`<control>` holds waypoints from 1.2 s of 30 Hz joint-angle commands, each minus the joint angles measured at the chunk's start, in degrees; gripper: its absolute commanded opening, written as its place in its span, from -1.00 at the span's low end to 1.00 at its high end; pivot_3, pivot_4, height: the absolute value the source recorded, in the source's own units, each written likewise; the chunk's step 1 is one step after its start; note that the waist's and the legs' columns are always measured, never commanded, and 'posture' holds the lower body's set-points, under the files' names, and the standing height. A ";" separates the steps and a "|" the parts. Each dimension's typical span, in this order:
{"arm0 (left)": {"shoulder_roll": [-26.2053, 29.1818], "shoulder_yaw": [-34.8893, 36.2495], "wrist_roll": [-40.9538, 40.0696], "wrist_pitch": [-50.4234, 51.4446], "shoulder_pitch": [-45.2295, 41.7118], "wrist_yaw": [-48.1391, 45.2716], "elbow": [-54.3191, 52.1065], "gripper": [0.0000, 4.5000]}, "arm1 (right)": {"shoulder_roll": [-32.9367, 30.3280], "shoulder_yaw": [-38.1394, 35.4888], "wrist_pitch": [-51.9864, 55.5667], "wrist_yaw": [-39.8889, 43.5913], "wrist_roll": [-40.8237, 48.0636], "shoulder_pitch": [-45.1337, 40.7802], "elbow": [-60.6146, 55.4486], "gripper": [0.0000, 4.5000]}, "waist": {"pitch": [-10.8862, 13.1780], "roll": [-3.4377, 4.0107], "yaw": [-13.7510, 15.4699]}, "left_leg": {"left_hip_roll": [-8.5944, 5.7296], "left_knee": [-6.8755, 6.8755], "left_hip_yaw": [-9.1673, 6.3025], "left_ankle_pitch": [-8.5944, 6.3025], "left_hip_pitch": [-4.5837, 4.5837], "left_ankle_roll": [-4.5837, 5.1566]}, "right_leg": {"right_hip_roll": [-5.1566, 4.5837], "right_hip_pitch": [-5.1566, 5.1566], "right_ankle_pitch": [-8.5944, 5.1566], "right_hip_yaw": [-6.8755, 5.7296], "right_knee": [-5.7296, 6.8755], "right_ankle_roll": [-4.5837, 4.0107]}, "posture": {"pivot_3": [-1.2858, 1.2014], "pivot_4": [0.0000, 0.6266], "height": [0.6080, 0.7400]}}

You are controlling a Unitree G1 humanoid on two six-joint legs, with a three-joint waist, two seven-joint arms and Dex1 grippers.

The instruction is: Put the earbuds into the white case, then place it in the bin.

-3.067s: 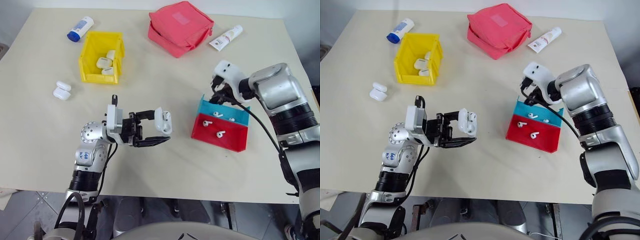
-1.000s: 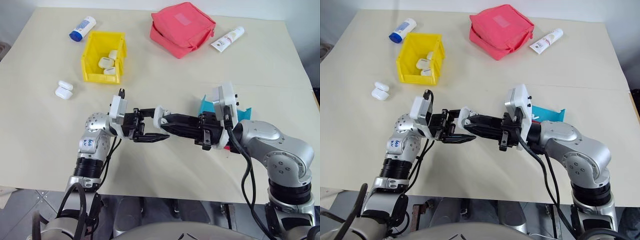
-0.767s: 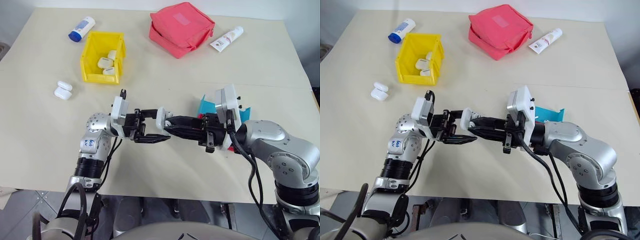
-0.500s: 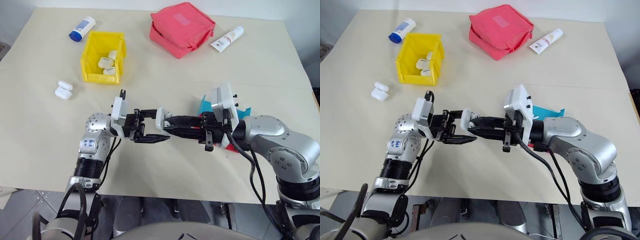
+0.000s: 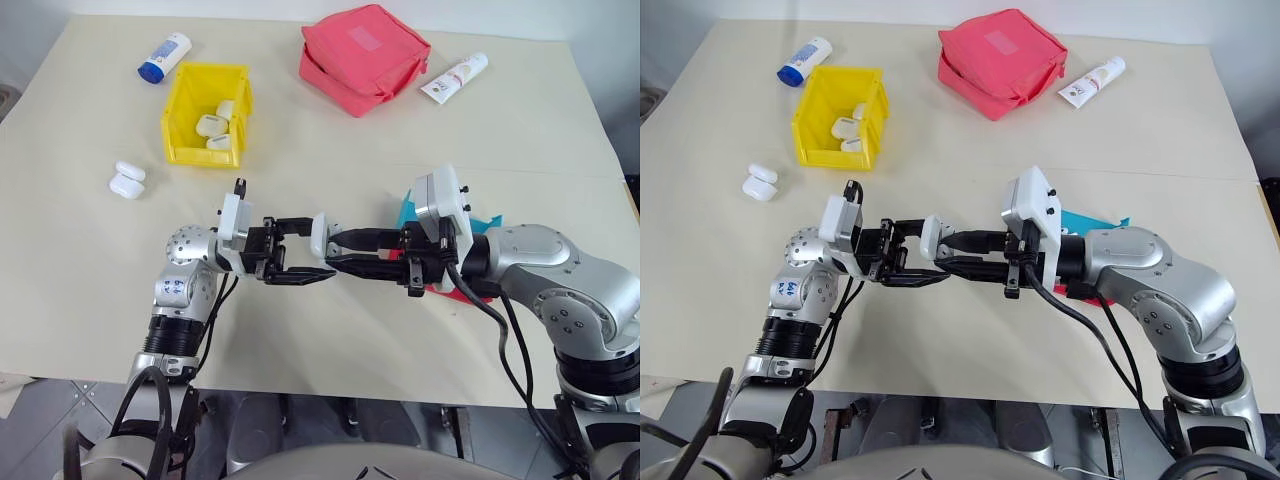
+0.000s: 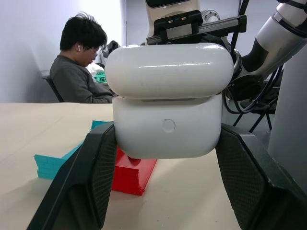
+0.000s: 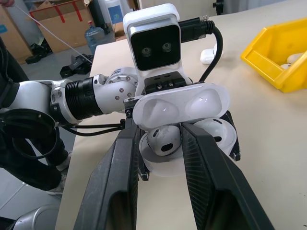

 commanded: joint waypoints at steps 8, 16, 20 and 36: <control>0.73 0.55 -0.97 -2.12 0.33 -1.68 -0.59 0.23 | -0.87 -5.59 3.57 -3.08 6.31 -5.94 -1.13 -0.37 | 0.00 0.00 0.01 | 0.00 0.00 -0.01 0.00 0.00 0.00 | -0.01 0.01 0.00 -0.02 0.00 0.00 | 0.03 -0.52 1.00; 2.77 -1.26 3.16 -1.46 -0.94 0.77 -0.74 0.23 | -4.47 -6.34 4.27 -3.43 4.65 -7.54 -1.30 -0.37 | 0.00 0.00 0.01 | -0.01 -0.01 -0.02 -0.01 -0.01 0.02 | -0.02 0.01 0.00 -0.02 0.00 0.00 | 0.03 -0.52 1.00; 4.47 -3.76 8.27 -0.55 -3.43 5.00 -2.10 0.23 | -5.25 -3.91 4.00 -3.81 2.12 -11.80 -1.67 -0.37 | 0.00 0.00 -0.03 | 0.00 -0.02 -0.02 0.00 -0.01 0.01 | -0.01 -0.02 0.00 -0.01 -0.03 0.00 | 0.03 -0.52 1.00; 5.66 -6.60 13.14 -2.46 -8.95 9.55 -1.27 0.23 | -4.47 14.02 4.12 0.51 -12.39 -22.59 1.50 -0.99 | 0.00 0.00 -0.10 | -0.03 -0.05 -0.02 -0.01 -0.05 0.03 | -0.09 -0.08 0.00 -0.02 0.08 0.00 | 0.03 -0.52 1.00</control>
